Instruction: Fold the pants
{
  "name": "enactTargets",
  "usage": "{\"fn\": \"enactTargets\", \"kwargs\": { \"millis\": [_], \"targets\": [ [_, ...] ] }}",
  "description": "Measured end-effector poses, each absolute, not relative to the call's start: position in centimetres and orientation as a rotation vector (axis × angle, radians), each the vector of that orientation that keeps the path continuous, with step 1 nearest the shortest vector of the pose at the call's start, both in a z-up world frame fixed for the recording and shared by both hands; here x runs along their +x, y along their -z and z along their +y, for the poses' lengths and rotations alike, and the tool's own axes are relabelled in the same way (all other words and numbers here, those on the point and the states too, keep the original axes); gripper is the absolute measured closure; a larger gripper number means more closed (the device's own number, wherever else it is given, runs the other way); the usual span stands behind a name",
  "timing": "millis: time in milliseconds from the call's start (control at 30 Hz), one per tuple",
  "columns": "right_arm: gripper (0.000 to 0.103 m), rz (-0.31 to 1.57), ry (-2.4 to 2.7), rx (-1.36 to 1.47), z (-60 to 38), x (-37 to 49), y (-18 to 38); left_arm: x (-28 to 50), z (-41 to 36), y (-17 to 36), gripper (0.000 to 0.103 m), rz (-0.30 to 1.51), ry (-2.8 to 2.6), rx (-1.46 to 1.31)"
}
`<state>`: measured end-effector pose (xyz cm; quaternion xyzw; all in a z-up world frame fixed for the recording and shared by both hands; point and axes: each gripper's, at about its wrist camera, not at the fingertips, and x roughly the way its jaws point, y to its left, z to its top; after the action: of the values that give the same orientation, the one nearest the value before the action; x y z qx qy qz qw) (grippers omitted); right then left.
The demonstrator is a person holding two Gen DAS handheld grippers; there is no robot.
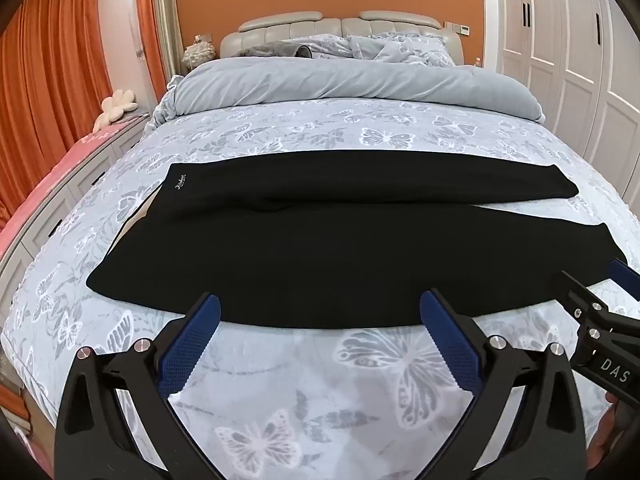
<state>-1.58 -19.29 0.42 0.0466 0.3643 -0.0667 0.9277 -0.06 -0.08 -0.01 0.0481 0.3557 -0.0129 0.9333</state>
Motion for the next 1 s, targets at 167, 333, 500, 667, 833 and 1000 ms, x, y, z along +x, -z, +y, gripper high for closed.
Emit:
{"fn": "enactTargets", "kwargs": {
  "millis": [167,333,500,667,833,1000],
  "targets": [
    [0.005,0.746,0.137,0.096,-19.28,-1.61,-0.40,-0.04,-0.04,0.00,0.005,0.728,0.030,0.097],
    [0.005,0.746,0.137,0.096,-19.29,-1.61,-0.41,-0.10,0.15,-0.14,0.005,0.728,0.030,0.097],
    [0.005,0.747,0.136,0.096,-19.28,-1.61,-0.42,-0.07,0.13,-0.18,0.005,0.730,0.032,0.097],
    [0.005,0.746,0.137,0.096,-19.27,-1.63,-0.38,0.01,0.27,-0.04,0.005,0.731,0.032,0.095],
    [0.005,0.747,0.137,0.095,-19.24,-1.62,-0.34,0.02,0.18,0.03,0.005,0.733,0.032,0.095],
    [0.005,0.747,0.137,0.095,-19.22,-1.63,-0.32,0.12,0.19,0.20,0.005,0.734,0.033,0.095]
  ]
}}
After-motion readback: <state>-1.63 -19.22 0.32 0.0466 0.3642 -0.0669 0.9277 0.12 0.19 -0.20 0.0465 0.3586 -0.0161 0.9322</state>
